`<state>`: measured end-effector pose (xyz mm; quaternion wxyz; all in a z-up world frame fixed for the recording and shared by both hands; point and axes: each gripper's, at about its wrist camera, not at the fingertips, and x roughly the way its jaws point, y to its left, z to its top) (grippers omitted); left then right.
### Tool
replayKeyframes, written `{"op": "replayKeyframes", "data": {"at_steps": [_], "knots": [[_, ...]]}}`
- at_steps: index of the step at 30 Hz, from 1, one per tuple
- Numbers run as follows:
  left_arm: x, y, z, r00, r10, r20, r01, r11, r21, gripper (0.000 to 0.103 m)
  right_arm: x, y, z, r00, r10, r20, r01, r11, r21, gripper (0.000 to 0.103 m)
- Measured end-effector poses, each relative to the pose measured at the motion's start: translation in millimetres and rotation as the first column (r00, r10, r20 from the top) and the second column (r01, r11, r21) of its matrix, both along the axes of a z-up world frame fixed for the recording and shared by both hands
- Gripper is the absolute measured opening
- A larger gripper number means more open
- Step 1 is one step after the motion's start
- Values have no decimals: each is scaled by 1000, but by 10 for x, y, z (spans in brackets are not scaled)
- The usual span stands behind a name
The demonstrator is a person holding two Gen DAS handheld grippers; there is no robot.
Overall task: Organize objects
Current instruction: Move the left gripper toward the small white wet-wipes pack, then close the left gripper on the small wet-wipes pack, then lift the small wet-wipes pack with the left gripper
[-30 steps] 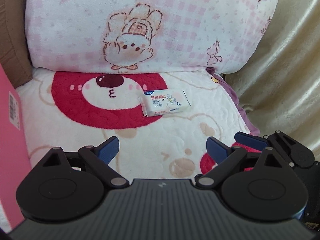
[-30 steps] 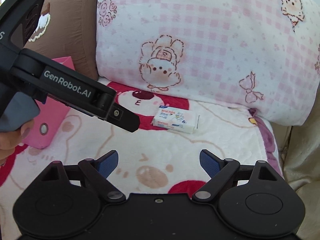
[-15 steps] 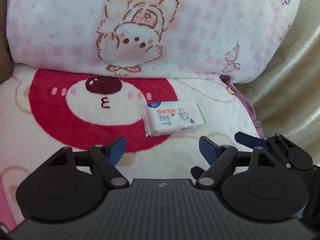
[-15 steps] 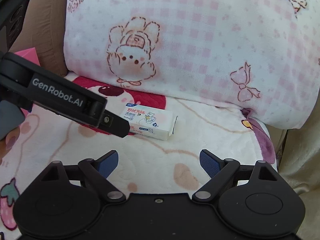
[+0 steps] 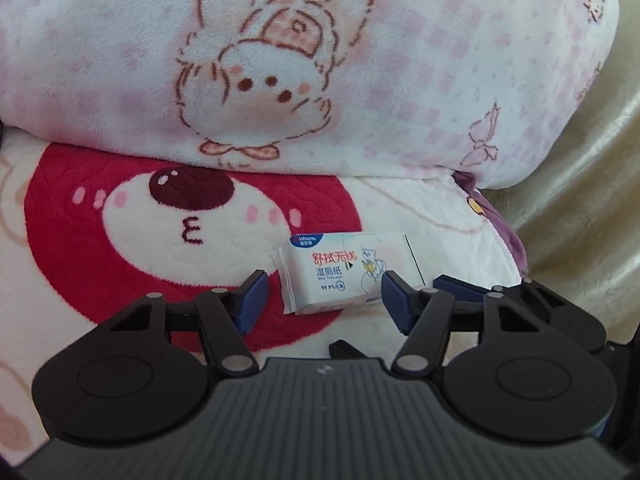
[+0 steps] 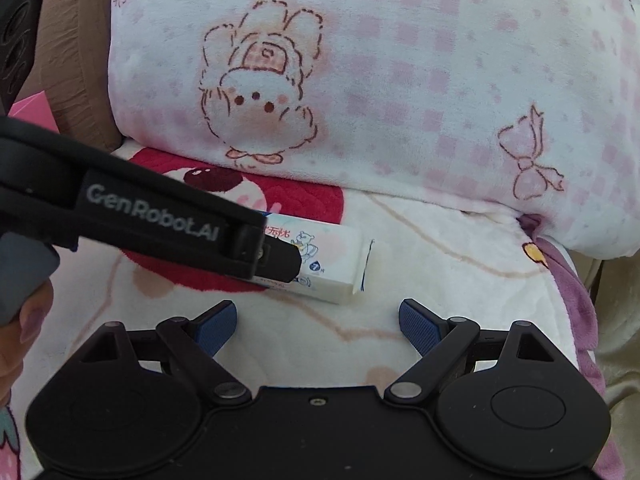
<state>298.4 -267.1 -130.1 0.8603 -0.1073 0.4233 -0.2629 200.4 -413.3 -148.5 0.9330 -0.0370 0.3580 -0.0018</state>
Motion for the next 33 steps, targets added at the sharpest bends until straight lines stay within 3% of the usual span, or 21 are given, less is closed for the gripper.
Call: {"op": "replayKeyframes", "data": {"at_steps": [7,12,16,28,33], "knots": [[114,26,-54,998,27,-54,-29,999,-46,48,237,58,-46,999,31,-8,-31,999,-8,91],[87,42,-66,998,21,-66,-25,998,-61,41,217,41,-52,1000,12,-19,-11,999,52,89],[99,50,-64,994,30,-105,-38,996,-80,40,184,63,-21,1000,8,-29,-7,998,61,81],[-4,114,-80,982,-12,-188,-4,996,-85,39,28,54,-33,999,-12,-44,18,989,148,80],[12,141,-91,973,-28,-230,4,995,-103,40,-79,67,-35,999,-22,-35,27,990,140,78]]}}
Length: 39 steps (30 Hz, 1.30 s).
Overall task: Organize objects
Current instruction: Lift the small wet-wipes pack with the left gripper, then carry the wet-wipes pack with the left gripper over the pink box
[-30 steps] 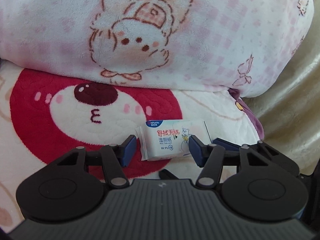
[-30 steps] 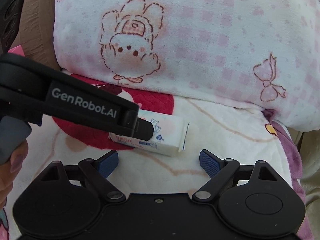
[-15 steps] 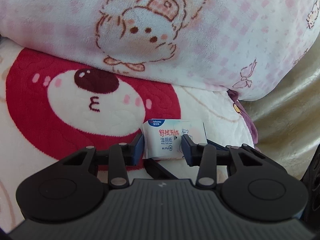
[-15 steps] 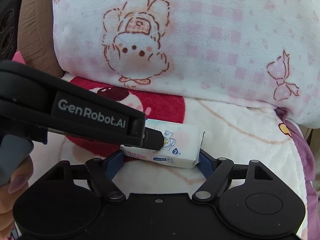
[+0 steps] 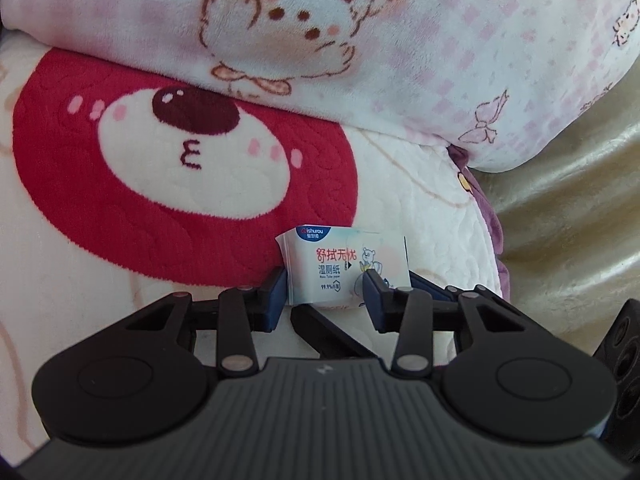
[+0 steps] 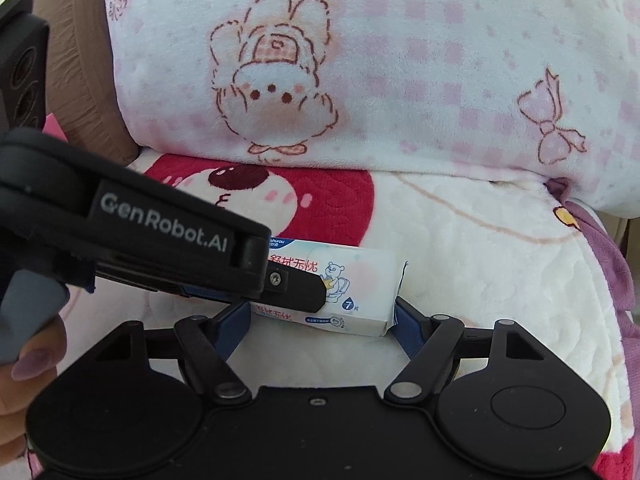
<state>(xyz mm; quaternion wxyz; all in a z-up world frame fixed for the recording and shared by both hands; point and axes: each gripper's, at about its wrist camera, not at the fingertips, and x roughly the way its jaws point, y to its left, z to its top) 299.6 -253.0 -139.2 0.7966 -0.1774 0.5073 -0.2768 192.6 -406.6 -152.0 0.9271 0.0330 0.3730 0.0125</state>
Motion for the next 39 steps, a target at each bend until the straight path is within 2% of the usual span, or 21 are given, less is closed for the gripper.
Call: {"op": "replayKeyframes", "data": {"at_steps": [5,11,16,25,39], "knots": [[-72,44,25,1000,-9,2,9,999,-39,40,-149,-41,97,1000,1,24,-1,1000,9,73],[-216,-46,22,999,-26,23,26,1000,-2,40,-236,-3,73,1000,8,-2,-8,1000,-24,73],[-362,-22,60,998,-50,46,48,998,44,40,-323,62,82,1000,16,-15,-16,1000,-14,73],[-696,114,187,995,-84,58,77,990,115,40,-620,367,149,1000,12,-17,-13,999,-30,73],[-1095,464,481,990,-113,82,101,986,135,40,-948,672,375,1000,30,-6,-30,999,-13,76]]}}
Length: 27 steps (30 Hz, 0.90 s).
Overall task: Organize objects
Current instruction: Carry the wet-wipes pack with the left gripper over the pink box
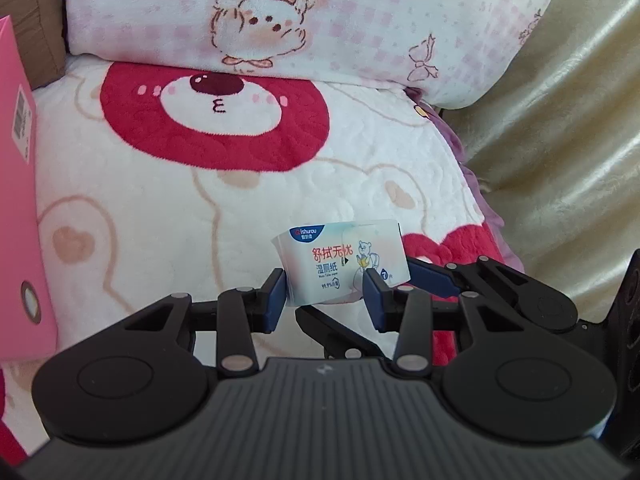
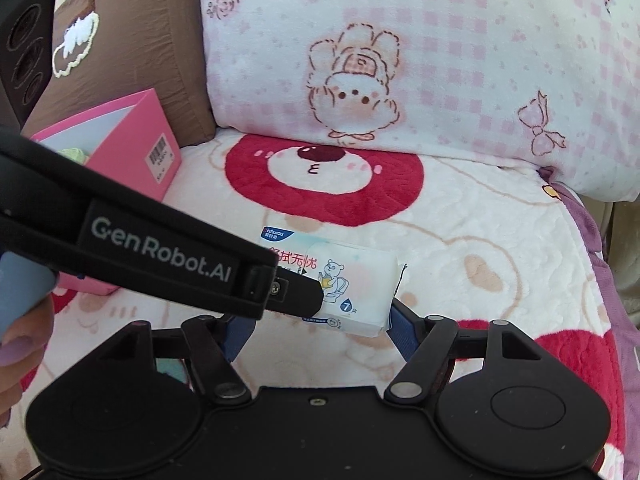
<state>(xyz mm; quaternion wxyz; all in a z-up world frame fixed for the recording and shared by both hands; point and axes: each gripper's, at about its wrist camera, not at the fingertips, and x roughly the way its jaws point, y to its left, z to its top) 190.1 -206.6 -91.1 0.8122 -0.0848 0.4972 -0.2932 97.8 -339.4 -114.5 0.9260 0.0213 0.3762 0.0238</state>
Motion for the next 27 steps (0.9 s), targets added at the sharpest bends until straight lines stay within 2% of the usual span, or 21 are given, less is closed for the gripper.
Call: {"op": "replayKeyframes", "data": {"at_steps": [8,13,17,21,27], "knots": [[-173,181,166,1000,-12,-7,12,1000,8,40,-150,209,152,1000,12,2,-12,1000,6,79],[-261,332,301,1000,-14,-9,15,1000,17,40,-213,316,265,1000,21,2,-21,999,45,79],[-389,397,387,1000,-22,-13,23,996,85,40,-259,420,302,998,58,-22,-56,995,85,79],[-486,525,451,999,-32,-30,35,995,95,40,-331,566,365,995,94,-42,-91,993,69,79],[-555,770,632,999,-16,-38,18,999,51,40,-444,755,563,990,140,-6,-140,990,27,80]]}}
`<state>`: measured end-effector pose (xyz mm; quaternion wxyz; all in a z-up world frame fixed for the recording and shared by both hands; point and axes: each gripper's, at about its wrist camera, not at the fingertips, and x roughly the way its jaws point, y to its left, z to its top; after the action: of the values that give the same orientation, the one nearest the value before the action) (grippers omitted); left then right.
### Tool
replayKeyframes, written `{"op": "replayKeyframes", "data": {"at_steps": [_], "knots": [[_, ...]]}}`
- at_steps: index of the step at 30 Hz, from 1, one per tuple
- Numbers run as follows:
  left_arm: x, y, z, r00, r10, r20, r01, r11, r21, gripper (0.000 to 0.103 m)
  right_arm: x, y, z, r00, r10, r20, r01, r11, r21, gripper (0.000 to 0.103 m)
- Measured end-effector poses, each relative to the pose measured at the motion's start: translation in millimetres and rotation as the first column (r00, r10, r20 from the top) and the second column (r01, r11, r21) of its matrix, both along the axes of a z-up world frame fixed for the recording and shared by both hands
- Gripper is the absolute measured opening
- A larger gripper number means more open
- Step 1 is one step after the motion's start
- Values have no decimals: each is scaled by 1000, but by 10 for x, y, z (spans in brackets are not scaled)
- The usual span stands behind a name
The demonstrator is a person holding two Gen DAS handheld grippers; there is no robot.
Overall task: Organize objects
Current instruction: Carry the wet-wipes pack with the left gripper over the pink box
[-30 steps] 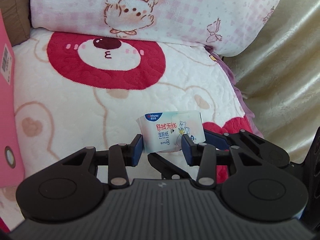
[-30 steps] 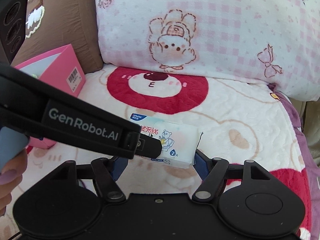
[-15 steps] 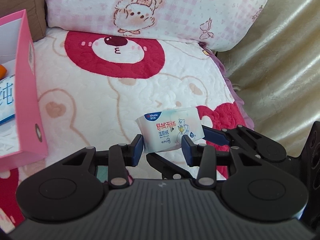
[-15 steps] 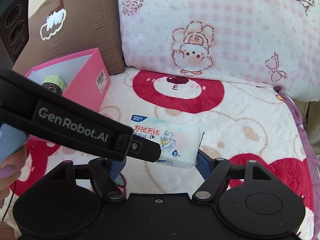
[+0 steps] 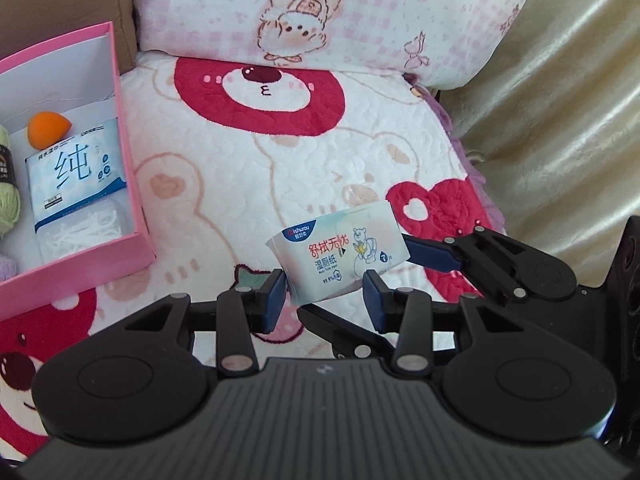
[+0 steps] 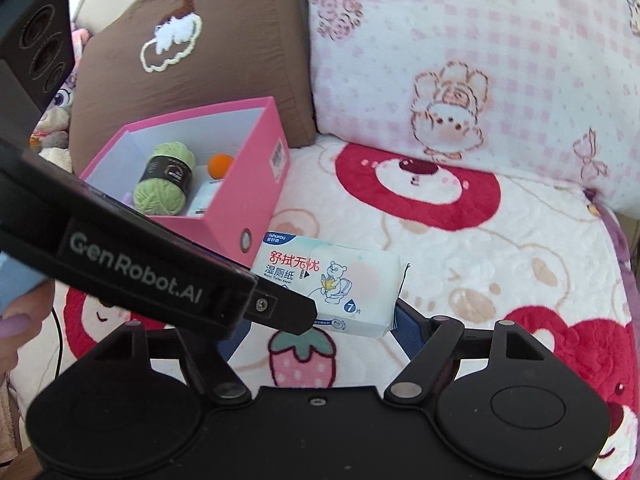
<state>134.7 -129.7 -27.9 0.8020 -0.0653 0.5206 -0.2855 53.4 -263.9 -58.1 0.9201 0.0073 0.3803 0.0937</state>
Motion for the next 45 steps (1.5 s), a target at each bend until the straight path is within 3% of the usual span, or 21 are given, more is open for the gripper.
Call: {"op": "replayKeyframes", "data": {"at_steps": [7,11,17,21,27,45], "knots": [[-125,200,224,1000,7,14,-6,1000,-29,40,-102,175,249,998,49,34,-48,998,-36,80],[-221,231,408,997,-27,68,26,1000,12,40,-144,290,385,997,60,55,-57,996,-69,80],[-306,414,608,996,-22,84,21,1000,16,40,-162,387,565,997,60,43,-59,998,-24,80],[-345,579,645,998,1,68,-1,1000,-6,40,-199,511,602,994,95,60,-92,995,-45,80],[-452,737,735,995,17,99,-19,1000,16,40,-243,702,695,989,126,84,-121,991,-52,80],[-619,1329,902,975,130,178,-127,992,-25,40,-208,1254,896,960,227,166,-203,968,-148,79]]}}
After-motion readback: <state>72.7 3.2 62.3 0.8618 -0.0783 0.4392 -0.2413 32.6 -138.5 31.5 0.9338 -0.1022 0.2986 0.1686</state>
